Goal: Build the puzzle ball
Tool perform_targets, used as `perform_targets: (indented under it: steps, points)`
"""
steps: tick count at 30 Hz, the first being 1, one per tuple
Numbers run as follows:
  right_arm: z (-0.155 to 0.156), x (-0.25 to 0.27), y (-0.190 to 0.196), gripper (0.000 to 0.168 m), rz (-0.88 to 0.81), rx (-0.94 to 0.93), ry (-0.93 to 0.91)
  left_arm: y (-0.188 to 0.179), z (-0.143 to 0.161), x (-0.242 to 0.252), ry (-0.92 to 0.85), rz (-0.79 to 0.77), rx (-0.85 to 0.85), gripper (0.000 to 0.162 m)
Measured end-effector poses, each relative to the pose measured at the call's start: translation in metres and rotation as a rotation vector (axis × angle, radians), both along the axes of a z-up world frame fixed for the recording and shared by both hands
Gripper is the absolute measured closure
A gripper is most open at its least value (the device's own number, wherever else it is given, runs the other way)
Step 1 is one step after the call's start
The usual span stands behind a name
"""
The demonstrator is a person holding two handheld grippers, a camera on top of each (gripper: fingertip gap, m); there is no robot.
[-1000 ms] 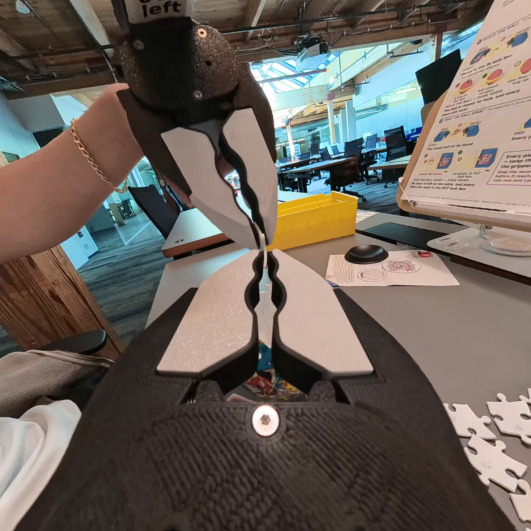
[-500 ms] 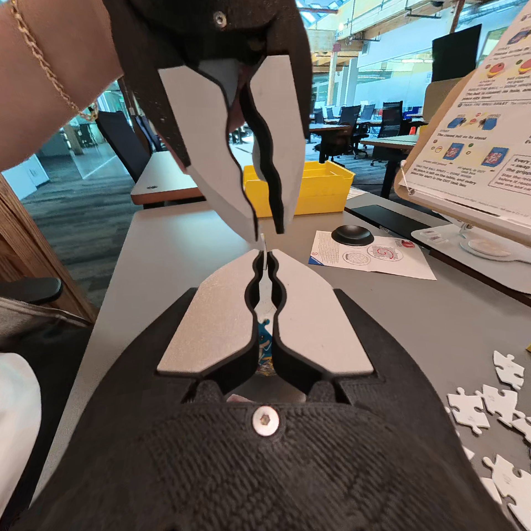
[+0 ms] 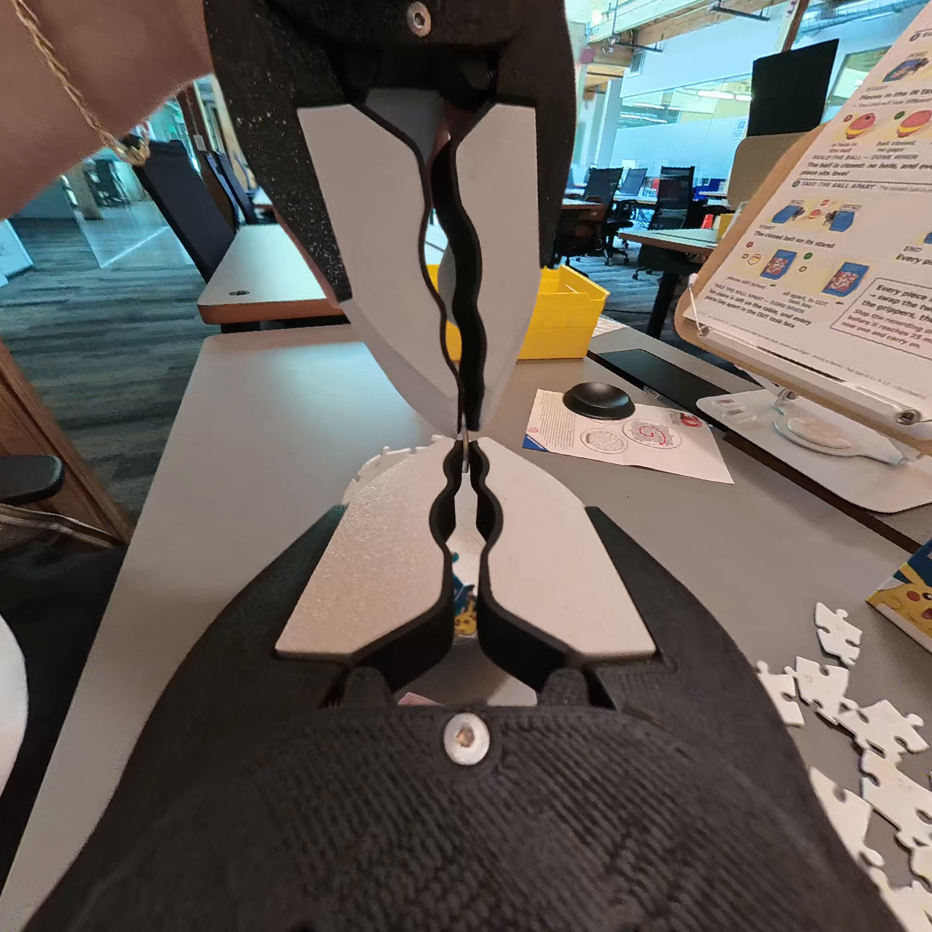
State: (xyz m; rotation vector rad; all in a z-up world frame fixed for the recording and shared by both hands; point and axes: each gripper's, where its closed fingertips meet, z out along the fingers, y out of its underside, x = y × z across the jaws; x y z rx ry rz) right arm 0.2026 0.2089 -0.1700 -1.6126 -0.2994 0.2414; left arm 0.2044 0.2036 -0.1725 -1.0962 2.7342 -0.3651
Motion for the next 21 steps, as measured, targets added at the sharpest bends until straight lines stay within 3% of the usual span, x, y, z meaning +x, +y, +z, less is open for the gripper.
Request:
perform_targets:
  steps: [1, 6, 9, 11, 14, 15, 18, 21]
  points:
    - [-0.002, 0.000, 0.001, 0.166, -0.005, -0.009, -0.015, 0.001, -0.002, 0.000, 0.005, -0.004, 0.013, 0.159]
    - [-0.008, 0.004, 0.003, 0.159, -0.049, -0.026, -0.051, 0.009, -0.007, 0.004, 0.013, 0.034, 0.051, 0.160]
    - [-0.020, 0.022, -0.002, 0.116, -0.128, -0.104, -0.092, 0.029, -0.008, 0.014, -0.014, 0.145, 0.078, 0.160]
    - [-0.040, 0.023, -0.011, 0.082, -0.092, -0.239, -0.057, 0.039, -0.010, 0.022, -0.049, 0.224, 0.045, 0.160]
    - [-0.081, 0.014, -0.019, 0.082, -0.002, -0.437, -0.066, 0.050, -0.015, 0.032, -0.122, 0.298, -0.019, 0.160]
    - [-0.091, 0.013, -0.016, 0.074, -0.008, -0.465, -0.092, 0.054, -0.018, 0.034, -0.148, 0.318, -0.048, 0.160]
    - [-0.094, 0.005, -0.001, 0.069, -0.009, -0.437, -0.109, 0.066, -0.028, 0.038, -0.219, 0.376, -0.143, 0.160]
    - [-0.092, -0.010, 0.002, 0.075, 0.048, -0.437, -0.080, 0.076, -0.037, 0.036, -0.267, 0.412, -0.224, 0.160]
